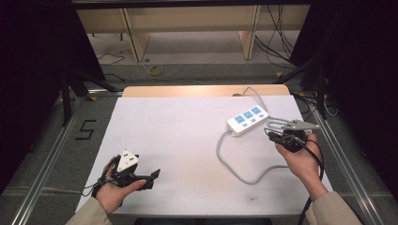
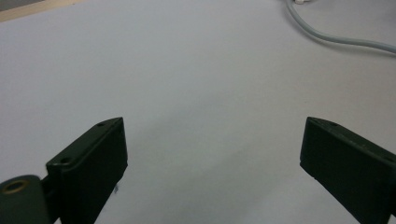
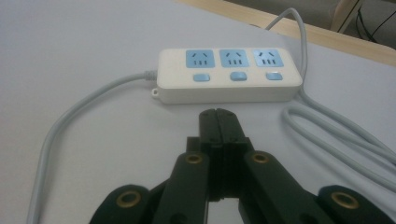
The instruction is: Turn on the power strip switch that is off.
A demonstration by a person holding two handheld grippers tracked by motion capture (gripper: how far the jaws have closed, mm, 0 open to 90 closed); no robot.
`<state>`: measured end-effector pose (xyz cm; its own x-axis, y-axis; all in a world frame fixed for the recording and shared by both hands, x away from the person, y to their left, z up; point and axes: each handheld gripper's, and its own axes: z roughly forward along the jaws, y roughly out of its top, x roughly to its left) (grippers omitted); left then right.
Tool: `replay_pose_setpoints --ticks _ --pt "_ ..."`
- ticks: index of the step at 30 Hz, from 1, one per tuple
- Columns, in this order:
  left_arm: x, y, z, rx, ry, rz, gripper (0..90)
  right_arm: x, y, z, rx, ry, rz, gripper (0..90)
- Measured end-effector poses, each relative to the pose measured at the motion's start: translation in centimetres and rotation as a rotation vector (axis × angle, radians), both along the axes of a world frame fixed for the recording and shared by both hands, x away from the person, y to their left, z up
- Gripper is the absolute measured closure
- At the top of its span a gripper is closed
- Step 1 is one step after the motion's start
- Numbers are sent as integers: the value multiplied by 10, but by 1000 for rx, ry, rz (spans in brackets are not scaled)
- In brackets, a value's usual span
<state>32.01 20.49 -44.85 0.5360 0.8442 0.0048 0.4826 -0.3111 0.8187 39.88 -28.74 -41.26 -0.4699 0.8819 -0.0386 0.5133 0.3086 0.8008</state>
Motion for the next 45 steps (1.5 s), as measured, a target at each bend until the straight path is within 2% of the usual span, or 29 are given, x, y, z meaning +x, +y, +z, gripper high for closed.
replay_pose_setpoints --ticks 15,45 --pt "0 -2 0 -2 3 -4 70 11 3 3 -6 10 -5 900" --pt "0 -2 -1 -8 11 -5 70 45 9 3 -29 54 -17 900"
